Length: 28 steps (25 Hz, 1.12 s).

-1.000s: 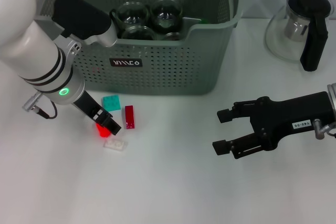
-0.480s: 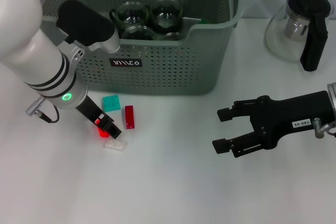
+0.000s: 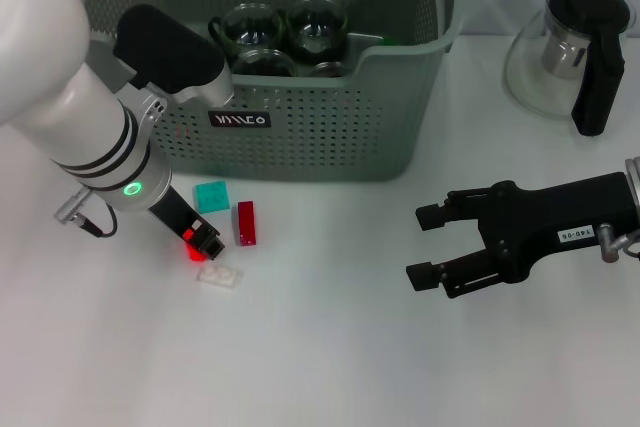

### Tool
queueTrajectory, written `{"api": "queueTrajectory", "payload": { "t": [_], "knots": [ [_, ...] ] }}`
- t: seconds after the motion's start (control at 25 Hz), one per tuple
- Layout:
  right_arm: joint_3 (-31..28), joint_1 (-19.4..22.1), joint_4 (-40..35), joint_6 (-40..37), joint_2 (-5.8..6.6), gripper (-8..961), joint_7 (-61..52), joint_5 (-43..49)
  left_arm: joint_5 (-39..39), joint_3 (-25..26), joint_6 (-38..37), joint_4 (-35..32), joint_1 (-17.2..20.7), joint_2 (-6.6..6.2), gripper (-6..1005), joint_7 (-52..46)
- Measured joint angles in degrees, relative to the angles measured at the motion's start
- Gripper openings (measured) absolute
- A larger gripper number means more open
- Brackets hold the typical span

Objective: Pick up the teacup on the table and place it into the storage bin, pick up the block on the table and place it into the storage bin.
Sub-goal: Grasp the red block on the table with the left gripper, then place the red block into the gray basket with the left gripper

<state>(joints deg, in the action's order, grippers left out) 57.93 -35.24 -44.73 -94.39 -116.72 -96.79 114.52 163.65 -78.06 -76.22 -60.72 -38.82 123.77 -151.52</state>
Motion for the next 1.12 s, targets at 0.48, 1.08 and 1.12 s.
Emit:
{"api": "queueTrajectory", "payload": {
  "t": [0.48, 1.08, 1.12],
  "knots": [
    [-0.11, 0.05, 0.00, 0.01, 0.10, 947, -0.04, -0.07, 0.00, 0.28, -2.68, -2.71, -0.07, -0.33, 409, 0.67],
    [-0.89, 0.48, 0.04, -0.20, 0.22, 947, -0.15, -0.23, -27.03, 25.83, -30.89, -29.33, -1.81, -1.22, 439, 14.06],
    [-0.89, 0.48, 0.05, -0.22, 0.19, 947, -0.14, -0.26, -28.73, 26.93, -29.87, -28.65, -2.42, -1.65, 441, 14.45]
  ]
}}
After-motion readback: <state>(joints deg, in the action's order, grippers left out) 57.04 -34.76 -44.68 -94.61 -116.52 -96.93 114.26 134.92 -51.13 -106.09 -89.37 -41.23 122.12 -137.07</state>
